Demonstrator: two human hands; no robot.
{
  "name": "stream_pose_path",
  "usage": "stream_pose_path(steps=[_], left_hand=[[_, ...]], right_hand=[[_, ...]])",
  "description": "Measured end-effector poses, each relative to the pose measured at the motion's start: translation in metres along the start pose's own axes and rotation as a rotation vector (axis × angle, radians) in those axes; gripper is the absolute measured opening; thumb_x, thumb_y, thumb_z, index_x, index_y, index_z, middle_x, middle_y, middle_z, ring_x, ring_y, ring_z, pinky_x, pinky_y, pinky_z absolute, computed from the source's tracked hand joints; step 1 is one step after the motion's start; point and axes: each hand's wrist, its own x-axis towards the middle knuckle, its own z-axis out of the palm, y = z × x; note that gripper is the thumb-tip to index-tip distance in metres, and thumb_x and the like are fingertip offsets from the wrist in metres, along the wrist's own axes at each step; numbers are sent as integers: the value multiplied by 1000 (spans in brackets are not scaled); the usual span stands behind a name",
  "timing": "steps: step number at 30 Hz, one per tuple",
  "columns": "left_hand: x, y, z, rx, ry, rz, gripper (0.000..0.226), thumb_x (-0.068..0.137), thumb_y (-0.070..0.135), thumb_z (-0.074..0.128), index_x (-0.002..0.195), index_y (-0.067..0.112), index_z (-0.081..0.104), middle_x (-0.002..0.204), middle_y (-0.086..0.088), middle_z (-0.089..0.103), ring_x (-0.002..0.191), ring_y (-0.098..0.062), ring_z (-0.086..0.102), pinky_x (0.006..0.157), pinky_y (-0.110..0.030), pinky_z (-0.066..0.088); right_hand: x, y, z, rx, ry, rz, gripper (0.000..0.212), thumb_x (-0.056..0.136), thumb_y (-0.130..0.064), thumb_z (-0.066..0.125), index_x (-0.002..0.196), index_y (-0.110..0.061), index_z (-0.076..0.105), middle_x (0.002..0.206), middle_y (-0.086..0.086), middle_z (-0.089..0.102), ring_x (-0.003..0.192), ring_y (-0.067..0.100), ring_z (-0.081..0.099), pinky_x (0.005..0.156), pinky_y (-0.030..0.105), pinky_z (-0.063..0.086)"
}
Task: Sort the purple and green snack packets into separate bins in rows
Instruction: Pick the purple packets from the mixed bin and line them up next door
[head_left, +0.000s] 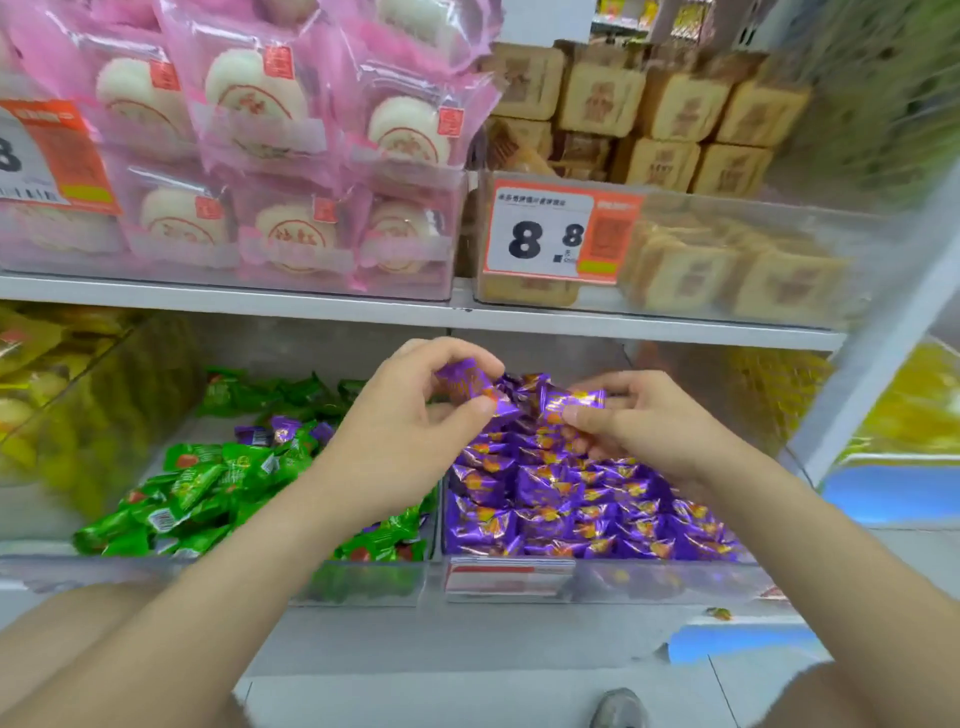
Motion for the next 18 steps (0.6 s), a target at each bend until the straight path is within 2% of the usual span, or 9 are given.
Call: stream_pose_path(steps=[3,5,7,11,16,18], left_hand=[[7,-6,17,226,121,45,19,87,25,84,100,34,73,98,8,67,81,-11,69,81,-33,59],[14,-10,24,392,169,67,21,81,37,88,94,34,73,86,14,69,79,-7,65,79,-33,55],[21,-14,29,490,181,57,23,78,44,89,92,35,74,80,18,68,79,-6,65,77,-35,56],[33,-15,36,528,166,8,20,77,39,90,85,33,73,78,20,70,82,-2,68,83,-35,58],[37,-24,42,530,146,-11,19,81,38,88,80,34,70,75,20,70,80,1,68,84,-38,59],[37,-25,43,532,147,3,14,85,42,84,84,36,71,77,22,71,81,-2,68,88,-42,57]], right_hand=[[26,26,-15,-120,190,-15,22,88,-24,85,108,-21,77,85,-1,79,78,18,73,79,44,62],[39,35,-25,-323,330,-53,22,84,-35,87,102,-27,79,81,-8,75,77,15,68,75,35,57],[51,39,-32,-467,402,-100,21,84,-29,87,103,-27,80,84,-8,73,77,13,64,74,23,45],[79,53,-33,-668,402,-138,22,87,-21,81,108,-25,79,110,-2,78,103,20,71,82,15,41],[109,60,-21,-824,367,-147,23,93,-16,71,113,-26,74,117,0,73,112,25,66,79,22,30],[116,61,-18,-804,372,-168,23,94,-15,73,115,-24,74,120,1,72,112,24,67,80,22,33]])
